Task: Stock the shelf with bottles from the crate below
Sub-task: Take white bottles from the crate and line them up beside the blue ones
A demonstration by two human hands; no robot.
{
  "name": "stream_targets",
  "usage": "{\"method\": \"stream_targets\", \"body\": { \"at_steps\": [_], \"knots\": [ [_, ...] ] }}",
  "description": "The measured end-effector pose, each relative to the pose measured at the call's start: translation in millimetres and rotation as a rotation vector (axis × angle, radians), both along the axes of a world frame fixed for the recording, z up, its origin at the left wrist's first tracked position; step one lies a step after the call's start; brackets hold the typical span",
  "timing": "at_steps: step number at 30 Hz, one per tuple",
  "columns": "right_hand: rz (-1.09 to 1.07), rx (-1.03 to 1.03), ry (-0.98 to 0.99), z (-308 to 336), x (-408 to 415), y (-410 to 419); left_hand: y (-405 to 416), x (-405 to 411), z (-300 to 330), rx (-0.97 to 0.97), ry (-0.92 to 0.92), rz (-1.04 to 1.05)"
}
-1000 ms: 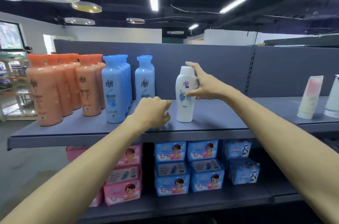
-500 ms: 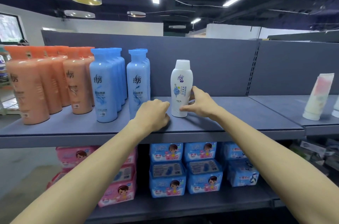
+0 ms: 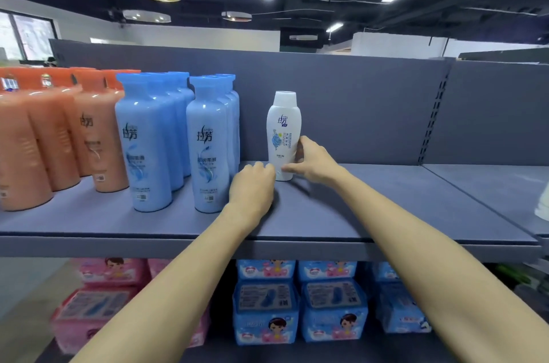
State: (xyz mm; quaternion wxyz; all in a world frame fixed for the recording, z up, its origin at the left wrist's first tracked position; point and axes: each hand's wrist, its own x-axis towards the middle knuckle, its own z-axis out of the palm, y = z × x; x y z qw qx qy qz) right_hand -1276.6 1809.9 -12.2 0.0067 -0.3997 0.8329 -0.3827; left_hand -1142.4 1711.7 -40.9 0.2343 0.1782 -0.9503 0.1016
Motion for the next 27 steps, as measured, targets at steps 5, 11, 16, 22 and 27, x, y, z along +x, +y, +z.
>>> {"method": "stream_targets", "body": {
  "at_steps": [5,11,16,22,27],
  "knots": [
    [0.03,0.006,-0.012,0,-26,-19,-6,-22,-1,-0.01,0.021,0.062],
    [0.053,-0.022,-0.032,-4,-46,-36,-14,-38,0,-0.004,0.036,0.089],
    [0.047,-0.055,-0.029,-10,-55,-45,-19,-43,0,0.007,0.06,0.092],
    [0.032,-0.098,-0.029,-18,-60,-50,-16,-44,-1,0.001,0.092,0.081],
    [0.003,-0.163,-0.026,-22,-56,-52,-16,-44,-2,0.015,0.117,0.079]
  ]
}}
